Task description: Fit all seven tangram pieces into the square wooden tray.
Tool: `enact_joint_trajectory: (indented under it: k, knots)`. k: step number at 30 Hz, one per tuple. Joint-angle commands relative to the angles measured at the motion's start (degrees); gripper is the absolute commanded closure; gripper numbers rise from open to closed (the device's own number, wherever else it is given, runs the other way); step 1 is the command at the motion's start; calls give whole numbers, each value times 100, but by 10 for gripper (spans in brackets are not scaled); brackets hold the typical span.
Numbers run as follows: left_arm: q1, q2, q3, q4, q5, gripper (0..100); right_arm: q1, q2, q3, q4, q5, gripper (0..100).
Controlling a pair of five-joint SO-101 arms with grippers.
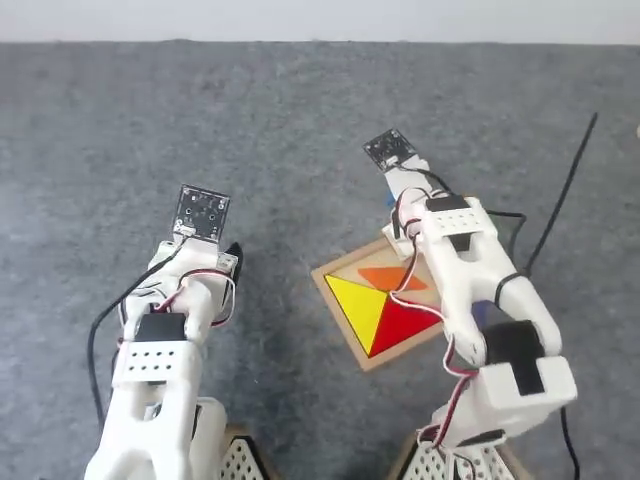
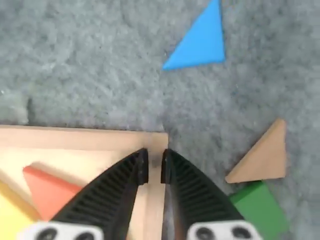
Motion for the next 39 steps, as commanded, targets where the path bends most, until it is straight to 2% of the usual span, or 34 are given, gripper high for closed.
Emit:
enact_joint_trajectory:
  k: [1,10,15,19,23,31,33,36,39]
  knots:
    - [18,-26,-75,-132,-35,826,57,-866,-97,268,-70,940]
    - [9,-26,-75,-132,-35,826,426,-1719,-79,892,-35,939]
    - [9,-26,-75,-132,-35,826,-110,-1349,273,998,-97,904]
    - [0,-26,-75,-132,-35,826,-505,-1077,343,760,-844,817]
    - [0,-26,-75,-132,-35,826,-708,-875,343,576,-1099,772]
    - [0,-26,-75,-132,-35,826,-690,-198,316,338,-1204,774]
    - [0,-26,-75,-132,-35,826,-690,-119,316,242,-1204,811]
    - [9,-26,-75,-132,-35,826,-690,-119,316,198,-1160,931]
    - [9,-26,-75,-132,-35,826,-690,-119,316,198,-1160,928]
